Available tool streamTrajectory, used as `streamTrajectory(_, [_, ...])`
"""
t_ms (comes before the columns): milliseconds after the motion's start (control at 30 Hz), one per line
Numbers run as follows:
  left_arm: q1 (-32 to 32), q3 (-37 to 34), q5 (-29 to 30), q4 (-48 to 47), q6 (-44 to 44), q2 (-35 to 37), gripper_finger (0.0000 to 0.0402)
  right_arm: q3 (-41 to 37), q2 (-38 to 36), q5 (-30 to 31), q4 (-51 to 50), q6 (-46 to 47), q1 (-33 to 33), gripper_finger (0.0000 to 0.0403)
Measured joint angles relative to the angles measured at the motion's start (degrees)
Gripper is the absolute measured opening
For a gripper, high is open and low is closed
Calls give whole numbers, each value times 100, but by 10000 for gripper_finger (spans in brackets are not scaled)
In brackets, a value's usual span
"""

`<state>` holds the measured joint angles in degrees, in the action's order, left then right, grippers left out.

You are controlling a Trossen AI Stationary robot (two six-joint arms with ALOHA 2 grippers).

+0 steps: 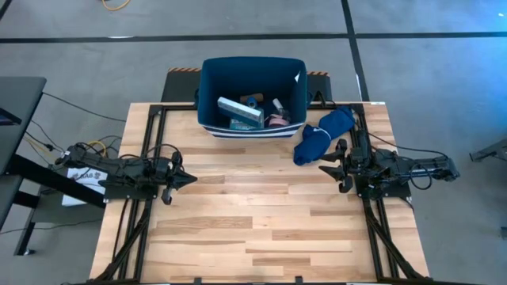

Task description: Pick & place medical supplies in basket/bin

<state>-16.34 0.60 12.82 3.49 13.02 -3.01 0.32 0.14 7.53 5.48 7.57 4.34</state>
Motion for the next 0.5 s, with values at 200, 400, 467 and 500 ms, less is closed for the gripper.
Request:
streamTrajectory(200, [0, 0, 0, 0, 1, 0, 0, 0, 0, 0, 0, 1, 0, 176])
streamTrajectory(400, [0, 0, 0, -1, 3, 0, 0, 0, 0, 0, 0, 1, 1, 173])
streamTrajectory(467, [-1, 0, 0, -2, -14, 0, 0, 0, 0, 0, 0, 0, 0, 173])
streamTrajectory(500, [0, 0, 0, -2, -14, 0, 0, 0, 0, 0, 0, 1, 1, 173])
